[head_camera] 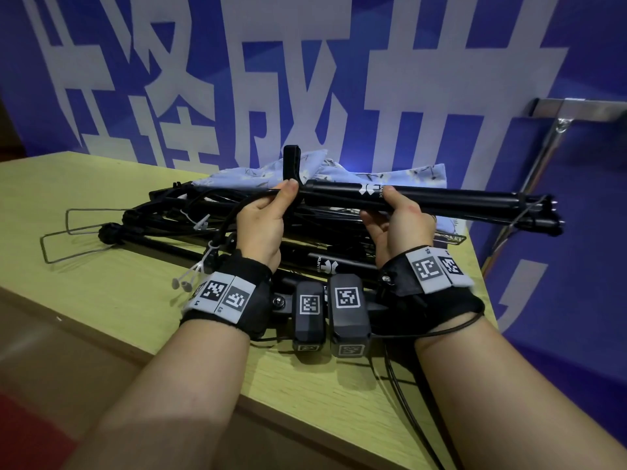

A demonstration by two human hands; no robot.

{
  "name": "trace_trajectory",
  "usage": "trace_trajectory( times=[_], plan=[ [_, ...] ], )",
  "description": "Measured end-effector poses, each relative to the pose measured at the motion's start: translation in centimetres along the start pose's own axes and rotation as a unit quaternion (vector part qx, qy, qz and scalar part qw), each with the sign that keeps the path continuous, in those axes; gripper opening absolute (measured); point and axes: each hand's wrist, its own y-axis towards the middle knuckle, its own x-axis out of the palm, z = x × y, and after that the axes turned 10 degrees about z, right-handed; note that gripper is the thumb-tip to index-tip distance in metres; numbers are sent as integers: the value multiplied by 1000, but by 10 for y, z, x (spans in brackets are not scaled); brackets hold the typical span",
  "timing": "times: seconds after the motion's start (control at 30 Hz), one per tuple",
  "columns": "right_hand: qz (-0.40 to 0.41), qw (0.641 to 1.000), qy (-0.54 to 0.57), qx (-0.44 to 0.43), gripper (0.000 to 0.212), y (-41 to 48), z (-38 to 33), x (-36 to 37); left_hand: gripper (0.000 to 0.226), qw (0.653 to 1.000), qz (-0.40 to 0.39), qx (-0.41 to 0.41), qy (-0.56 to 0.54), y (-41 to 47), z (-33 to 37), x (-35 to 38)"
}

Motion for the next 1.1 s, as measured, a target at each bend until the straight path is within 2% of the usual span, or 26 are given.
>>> trace_trajectory(
  times=[0.2, 0.4, 0.57, 0.67, 0.77, 0.93, 1.03, 1.1],
  plan=[
    [-10, 1000, 5, -7, 45, -11, -3, 1, 19, 998, 30, -24, -40, 7, -2, -2],
    [-5, 1000, 1, -4, 48, -13, -4, 1, 27, 998, 24, -42, -50, 10, -4, -3],
    [-8, 1000, -6, -9, 42, -15, -4, 1, 28, 997, 27, -48, -54, 11, -5, -3],
    [-4, 1000, -2, -17, 43, -15, -4, 1, 39, 998, 9, -48, -48, 16, -8, -5],
    [-8, 1000, -11, -3, 27, -14, -4, 0, 57, 996, -23, -72, -42, 19, -7, -7],
    [-1, 1000, -22, -7, 45, -14, -3, 1, 61, 994, -33, -88, -57, 22, -7, -9],
    [-7, 1000, -26, 1, 48, -12, -1, 1, 74, 994, -28, -91, -52, 23, -8, -10],
    [-10, 1000, -27, 7, 50, -9, 1, 1, 70, 994, -24, -92, -57, 25, -10, -10]
  ],
)
